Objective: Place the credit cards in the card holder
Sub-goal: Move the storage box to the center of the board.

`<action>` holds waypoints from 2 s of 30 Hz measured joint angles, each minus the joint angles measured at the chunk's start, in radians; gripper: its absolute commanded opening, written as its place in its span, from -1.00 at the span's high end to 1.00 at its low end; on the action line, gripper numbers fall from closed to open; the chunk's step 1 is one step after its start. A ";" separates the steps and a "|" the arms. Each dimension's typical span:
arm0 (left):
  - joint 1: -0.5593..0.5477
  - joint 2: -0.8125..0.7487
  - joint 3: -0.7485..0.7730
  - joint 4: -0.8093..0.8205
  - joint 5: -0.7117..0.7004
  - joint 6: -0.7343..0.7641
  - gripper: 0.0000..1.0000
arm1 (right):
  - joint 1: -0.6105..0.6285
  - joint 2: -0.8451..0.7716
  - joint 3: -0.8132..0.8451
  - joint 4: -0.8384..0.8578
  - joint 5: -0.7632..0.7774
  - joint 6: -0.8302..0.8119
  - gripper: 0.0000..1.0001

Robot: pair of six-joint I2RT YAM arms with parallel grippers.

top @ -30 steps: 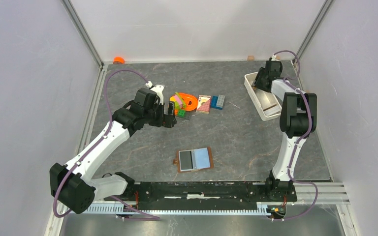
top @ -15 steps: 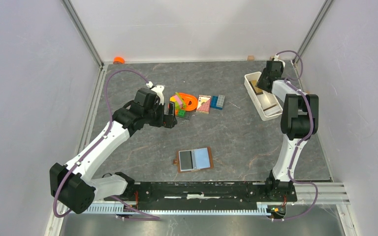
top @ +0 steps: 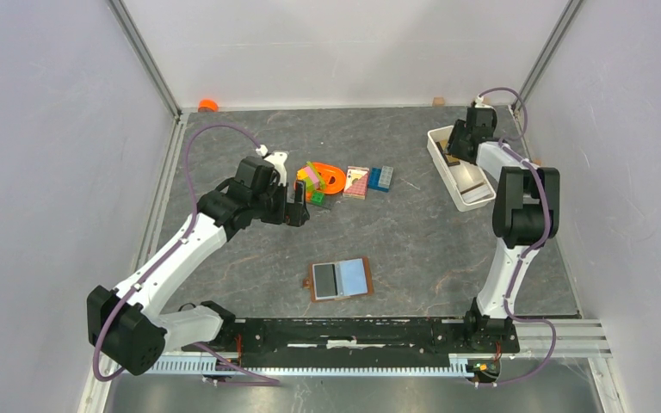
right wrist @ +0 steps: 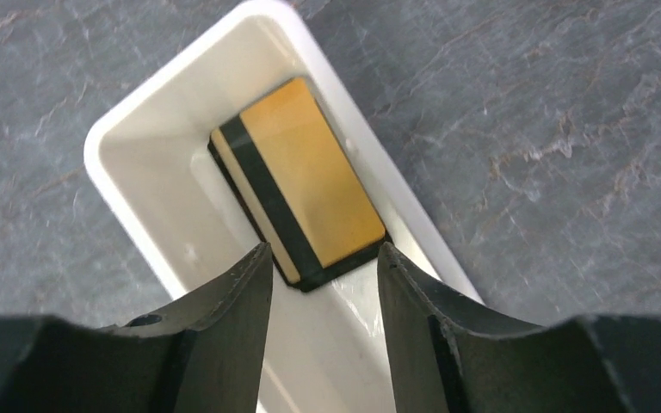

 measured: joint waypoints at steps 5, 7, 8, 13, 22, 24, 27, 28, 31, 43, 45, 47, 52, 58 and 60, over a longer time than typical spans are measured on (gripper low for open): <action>0.000 -0.002 -0.013 0.002 0.019 0.000 -1.00 | 0.000 -0.135 -0.108 -0.013 -0.011 -0.017 -0.08; 0.000 -0.002 -0.018 0.002 0.025 0.000 -0.99 | 0.000 -0.205 -0.150 -0.019 0.000 -0.014 -0.06; 0.000 -0.002 -0.018 0.002 0.026 0.000 -1.00 | 0.000 -0.251 -0.179 -0.024 0.014 -0.009 -0.05; 0.000 -0.011 -0.023 0.005 0.036 0.000 -1.00 | 0.000 -0.463 -0.338 -0.029 0.107 0.048 -0.01; 0.000 -0.035 -0.031 0.008 0.053 0.000 -1.00 | -0.001 -0.671 -0.592 -0.061 0.241 0.174 -0.01; 0.000 -0.041 -0.031 0.008 0.054 0.000 -1.00 | -0.009 -0.701 -0.627 -0.065 0.246 0.182 0.01; 0.000 -0.050 -0.034 0.010 0.056 0.000 -1.00 | -0.035 -0.708 -0.637 -0.064 0.243 0.188 0.04; 0.000 -0.054 -0.037 0.010 0.057 0.000 -1.00 | -0.044 -0.706 -0.637 -0.064 0.242 0.189 0.04; 0.000 -0.059 -0.041 0.010 0.064 0.000 -1.00 | -0.063 -0.705 -0.642 -0.058 0.243 0.193 0.04; 0.000 -0.063 -0.044 0.012 0.071 0.000 -1.00 | -0.144 -0.613 -0.686 0.008 0.237 0.202 0.19; 0.000 -0.063 -0.044 0.011 0.071 0.000 -1.00 | -0.147 -0.597 -0.686 0.015 0.233 0.200 0.22; 0.000 -0.062 -0.044 0.012 0.071 0.000 -1.00 | -0.153 -0.581 -0.682 0.016 0.220 0.196 0.23; 0.000 -0.062 -0.044 0.012 0.071 0.000 -1.00 | -0.164 -0.578 -0.677 0.015 0.206 0.191 0.18; 0.000 -0.062 -0.044 0.012 0.072 0.000 -0.99 | -0.172 -0.642 -0.677 0.015 0.196 0.187 0.16; 0.000 -0.062 -0.044 0.012 0.072 0.000 -1.00 | -0.172 -0.655 -0.673 0.027 0.187 0.187 0.16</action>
